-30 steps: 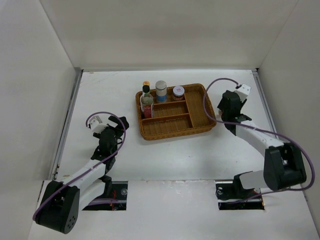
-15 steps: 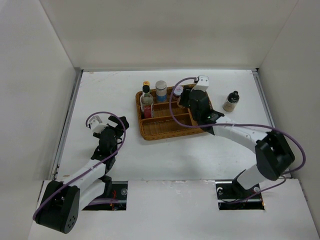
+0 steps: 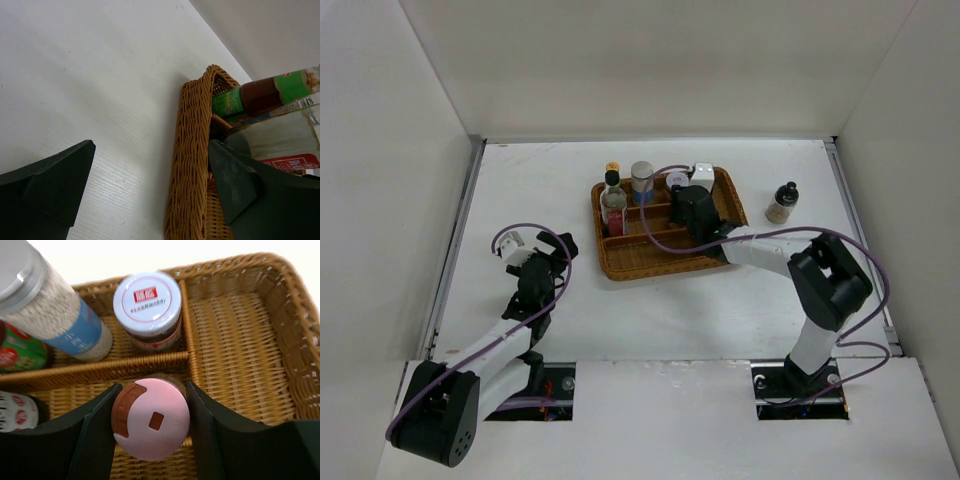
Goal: Organize the condiment bottles
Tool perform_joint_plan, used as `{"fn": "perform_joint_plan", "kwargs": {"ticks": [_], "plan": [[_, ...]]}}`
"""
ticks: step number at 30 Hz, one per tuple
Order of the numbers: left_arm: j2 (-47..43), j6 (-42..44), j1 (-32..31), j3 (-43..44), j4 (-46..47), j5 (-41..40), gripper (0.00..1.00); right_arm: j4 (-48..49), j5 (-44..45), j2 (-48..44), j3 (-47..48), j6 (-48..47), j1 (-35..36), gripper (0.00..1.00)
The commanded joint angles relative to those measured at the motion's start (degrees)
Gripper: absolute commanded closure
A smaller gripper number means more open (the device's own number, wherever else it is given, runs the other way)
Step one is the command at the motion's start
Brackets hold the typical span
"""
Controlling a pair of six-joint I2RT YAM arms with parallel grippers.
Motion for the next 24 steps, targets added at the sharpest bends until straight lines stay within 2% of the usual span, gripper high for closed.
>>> {"fn": "perform_joint_plan", "kwargs": {"ticks": [1,7,11,13,16,19,24], "plan": [[-0.4,-0.2,0.2,-0.7,3.2,0.5,0.0,2.8,-0.7,2.6,3.5,-1.3,0.5,0.47],[-0.4,-0.2,0.4,-0.8,3.1,0.6,0.0,1.9,-0.2,1.9,4.2,-2.1,1.0,0.25],[-0.3,-0.2,0.3,-0.8,3.2,0.1,0.0,0.6,-0.3,-4.9,1.6,-2.2,1.0,0.11],[-0.1,-0.3,0.6,-0.8,3.2,0.7,0.0,1.0,-0.4,-9.7,-0.6,-2.3,0.1,0.08],[-0.4,-0.2,-0.1,-0.8,3.3,0.2,0.0,1.0,0.8,-15.2,-3.8,-2.2,-4.6,0.06],[0.3,-0.3,0.4,-0.7,3.3,0.6,0.0,-0.3,5.4,-18.7,-6.1,-1.4,-13.3,0.04],[-1.0,-0.3,-0.1,-0.9,3.2,0.3,0.0,-3.6,9.9,-16.9,-5.4,-1.5,-25.2,0.0]]}}
